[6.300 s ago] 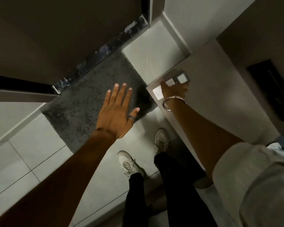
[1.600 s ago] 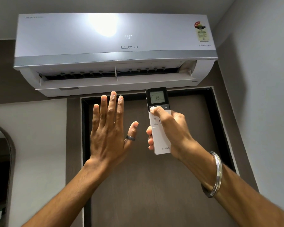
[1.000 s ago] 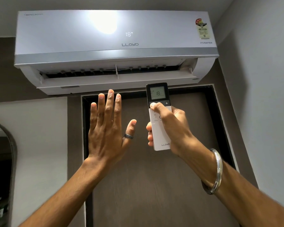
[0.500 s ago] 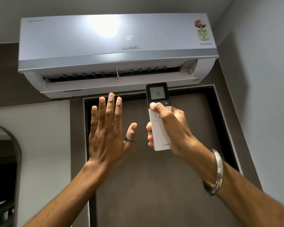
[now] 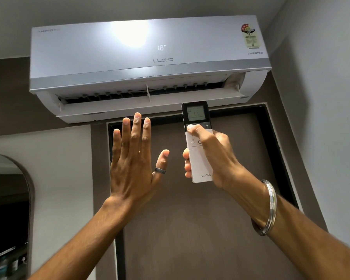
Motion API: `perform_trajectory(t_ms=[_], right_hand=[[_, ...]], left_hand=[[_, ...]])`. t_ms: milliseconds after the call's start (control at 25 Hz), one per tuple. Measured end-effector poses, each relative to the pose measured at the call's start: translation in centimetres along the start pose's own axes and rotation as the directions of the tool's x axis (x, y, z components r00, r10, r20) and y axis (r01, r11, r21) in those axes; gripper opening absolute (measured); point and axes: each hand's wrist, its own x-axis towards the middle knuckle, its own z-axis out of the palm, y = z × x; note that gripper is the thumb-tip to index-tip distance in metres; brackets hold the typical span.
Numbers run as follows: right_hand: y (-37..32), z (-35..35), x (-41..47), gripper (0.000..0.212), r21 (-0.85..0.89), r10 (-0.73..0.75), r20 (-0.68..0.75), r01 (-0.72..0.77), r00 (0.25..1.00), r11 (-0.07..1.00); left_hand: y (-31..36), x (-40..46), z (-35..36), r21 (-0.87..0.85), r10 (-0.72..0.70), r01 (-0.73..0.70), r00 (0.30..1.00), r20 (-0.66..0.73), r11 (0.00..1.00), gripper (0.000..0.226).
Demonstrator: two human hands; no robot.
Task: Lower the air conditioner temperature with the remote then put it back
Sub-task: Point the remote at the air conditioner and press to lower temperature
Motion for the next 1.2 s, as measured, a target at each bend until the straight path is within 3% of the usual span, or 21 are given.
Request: perform_trajectory(t_ms=[240,1200], right_hand=[[0.2,-0.1,-0.1,0.026,-0.058,-0.036,-0.052,0.033,0.998,0.998],[-0.3,-0.6,-0.1,0.025,-0.055,-0.009,0.006,0.009,1.0,0.998]], left_hand=[[0.1,0.2,-0.1,0.0,-0.005,0.005,1.0,-0.008,1.0,0.08],[1.4,-0.1,0.7,-0.022,-0.034,0.035,0.999,0.009,0.999,0.08]])
